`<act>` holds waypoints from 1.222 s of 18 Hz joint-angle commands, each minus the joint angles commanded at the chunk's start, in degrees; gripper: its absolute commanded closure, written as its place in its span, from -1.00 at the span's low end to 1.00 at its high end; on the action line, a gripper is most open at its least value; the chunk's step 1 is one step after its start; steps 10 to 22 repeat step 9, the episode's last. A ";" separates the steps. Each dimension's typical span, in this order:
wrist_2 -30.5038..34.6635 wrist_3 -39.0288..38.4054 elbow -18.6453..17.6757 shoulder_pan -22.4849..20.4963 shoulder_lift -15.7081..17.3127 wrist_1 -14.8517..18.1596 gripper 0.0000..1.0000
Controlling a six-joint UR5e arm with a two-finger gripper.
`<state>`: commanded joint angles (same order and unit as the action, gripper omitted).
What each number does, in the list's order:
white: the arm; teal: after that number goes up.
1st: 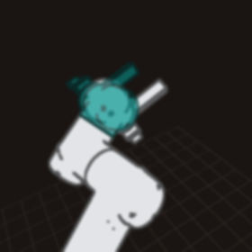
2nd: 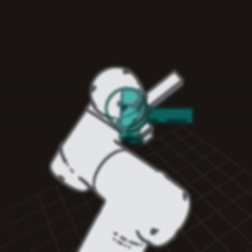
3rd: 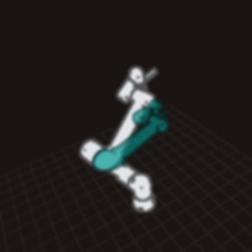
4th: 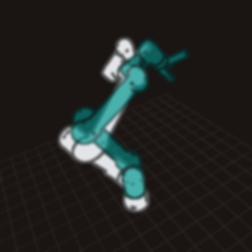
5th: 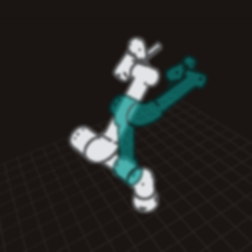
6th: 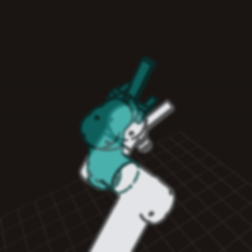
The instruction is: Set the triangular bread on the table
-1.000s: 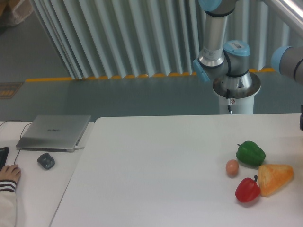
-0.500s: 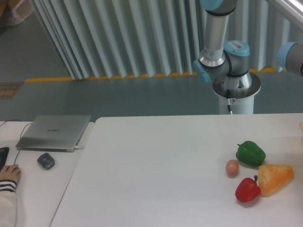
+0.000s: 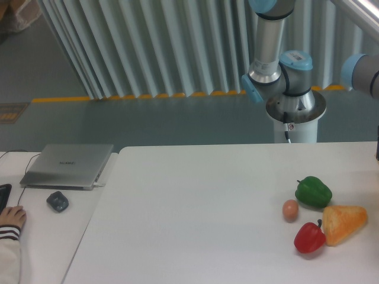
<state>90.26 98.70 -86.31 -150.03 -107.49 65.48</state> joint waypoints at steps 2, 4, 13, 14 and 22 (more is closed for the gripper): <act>0.09 -2.97 0.00 0.79 -0.26 -0.09 -1.00; 0.00 -6.75 0.09 1.50 -0.44 -0.17 -1.00; 0.44 -6.68 -0.18 2.55 -0.62 -0.09 -1.00; 0.44 -6.68 -0.18 2.55 -0.62 -0.09 -1.00; 0.44 -6.68 -0.18 2.55 -0.62 -0.09 -1.00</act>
